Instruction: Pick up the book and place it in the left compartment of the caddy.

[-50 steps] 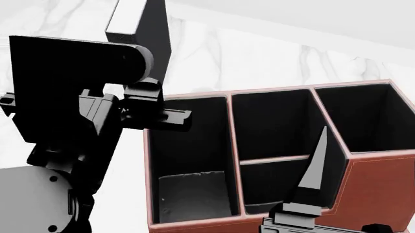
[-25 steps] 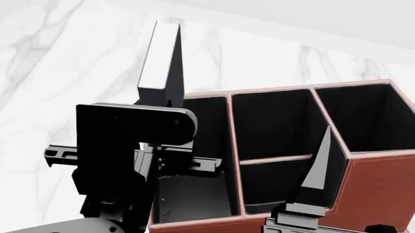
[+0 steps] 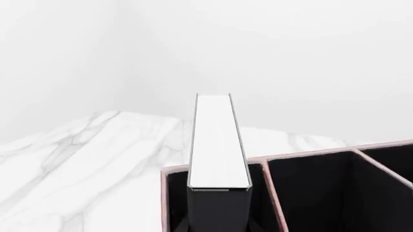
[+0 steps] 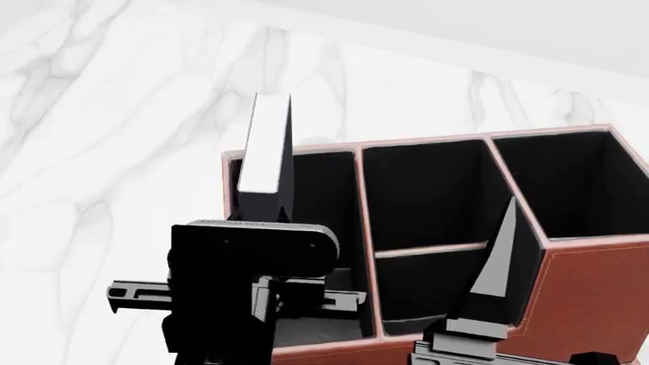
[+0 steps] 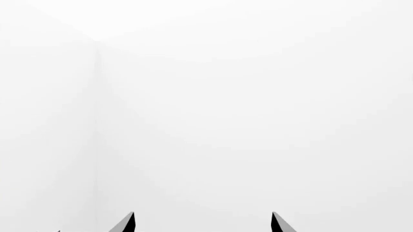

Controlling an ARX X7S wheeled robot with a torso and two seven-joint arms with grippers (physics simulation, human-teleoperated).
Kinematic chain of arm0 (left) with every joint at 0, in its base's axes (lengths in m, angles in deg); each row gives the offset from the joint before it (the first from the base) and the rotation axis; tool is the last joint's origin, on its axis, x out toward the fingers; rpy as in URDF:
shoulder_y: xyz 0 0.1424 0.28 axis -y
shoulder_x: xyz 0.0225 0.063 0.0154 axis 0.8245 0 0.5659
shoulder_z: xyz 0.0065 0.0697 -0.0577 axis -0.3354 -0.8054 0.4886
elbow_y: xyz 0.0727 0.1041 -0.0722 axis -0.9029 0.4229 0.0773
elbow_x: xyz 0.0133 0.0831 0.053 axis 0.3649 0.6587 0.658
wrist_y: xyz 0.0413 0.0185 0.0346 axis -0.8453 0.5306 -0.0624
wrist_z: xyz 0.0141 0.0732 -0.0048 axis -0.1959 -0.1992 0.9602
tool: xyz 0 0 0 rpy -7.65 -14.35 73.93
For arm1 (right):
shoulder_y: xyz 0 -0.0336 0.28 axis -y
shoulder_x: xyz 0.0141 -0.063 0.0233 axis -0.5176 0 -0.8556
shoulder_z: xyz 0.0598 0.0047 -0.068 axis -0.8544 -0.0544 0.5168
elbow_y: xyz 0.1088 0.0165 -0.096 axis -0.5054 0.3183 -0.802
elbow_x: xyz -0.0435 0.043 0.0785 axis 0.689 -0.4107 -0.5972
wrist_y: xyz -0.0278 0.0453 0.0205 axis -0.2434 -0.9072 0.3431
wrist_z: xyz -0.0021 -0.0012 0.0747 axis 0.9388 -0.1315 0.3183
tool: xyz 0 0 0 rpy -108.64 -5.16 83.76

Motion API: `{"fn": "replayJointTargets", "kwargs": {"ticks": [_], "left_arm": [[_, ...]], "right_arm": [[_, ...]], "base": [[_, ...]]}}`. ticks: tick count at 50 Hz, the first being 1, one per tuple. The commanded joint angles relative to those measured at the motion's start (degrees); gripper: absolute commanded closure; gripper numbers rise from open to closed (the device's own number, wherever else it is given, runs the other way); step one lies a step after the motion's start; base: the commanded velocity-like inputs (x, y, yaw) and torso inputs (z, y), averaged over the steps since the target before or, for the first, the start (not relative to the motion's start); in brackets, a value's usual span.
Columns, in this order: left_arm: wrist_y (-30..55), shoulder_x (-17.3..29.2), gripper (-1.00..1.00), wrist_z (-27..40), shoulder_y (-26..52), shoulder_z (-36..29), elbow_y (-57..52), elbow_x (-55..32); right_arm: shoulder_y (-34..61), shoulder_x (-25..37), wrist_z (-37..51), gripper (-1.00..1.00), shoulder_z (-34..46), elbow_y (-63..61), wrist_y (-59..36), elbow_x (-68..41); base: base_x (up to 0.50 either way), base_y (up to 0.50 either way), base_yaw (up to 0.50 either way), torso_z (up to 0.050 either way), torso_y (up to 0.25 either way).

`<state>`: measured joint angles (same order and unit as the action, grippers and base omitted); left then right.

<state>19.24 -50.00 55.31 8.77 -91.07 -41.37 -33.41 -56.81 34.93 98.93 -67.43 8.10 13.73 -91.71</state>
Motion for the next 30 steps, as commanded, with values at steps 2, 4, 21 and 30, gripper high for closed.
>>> {"fn": "replayJointTargets", "kwargs": {"ticks": [2, 4, 21, 30], "left_arm": [[-6.4, -1.8, 1.0, -2.2, -0.7, -1.7, 4.3, 3.3], [-7.2, -1.9, 1.0, -2.3, -0.7, -1.9, 5.0, 3.5], [-14.3, -2.6, 1.0, -3.0, 0.6, -6.3, 13.6, 6.9], [-21.1, -3.4, 1.0, -3.5, 1.3, -9.8, 20.1, 6.7]], "right_arm": [[0.1, -0.8, -0.9, -1.0, -0.9, 0.2, -0.1, 1.0], [0.2, -0.9, -0.9, -1.0, -0.7, 0.3, -0.1, 1.2], [0.1, -0.7, -0.9, -1.0, -0.4, 0.6, 0.5, 1.2], [0.2, -0.6, -0.7, -1.0, -0.3, 0.6, 0.5, 1.0]], "base": [[0.0, 0.0, 0.0, 0.0, 0.0], [0.0, 0.0, 0.0, 0.0, 0.0], [0.0, 0.0, 0.0, 0.001, 0.002], [0.0, 0.0, 0.0, 0.0, 0.001]]}}
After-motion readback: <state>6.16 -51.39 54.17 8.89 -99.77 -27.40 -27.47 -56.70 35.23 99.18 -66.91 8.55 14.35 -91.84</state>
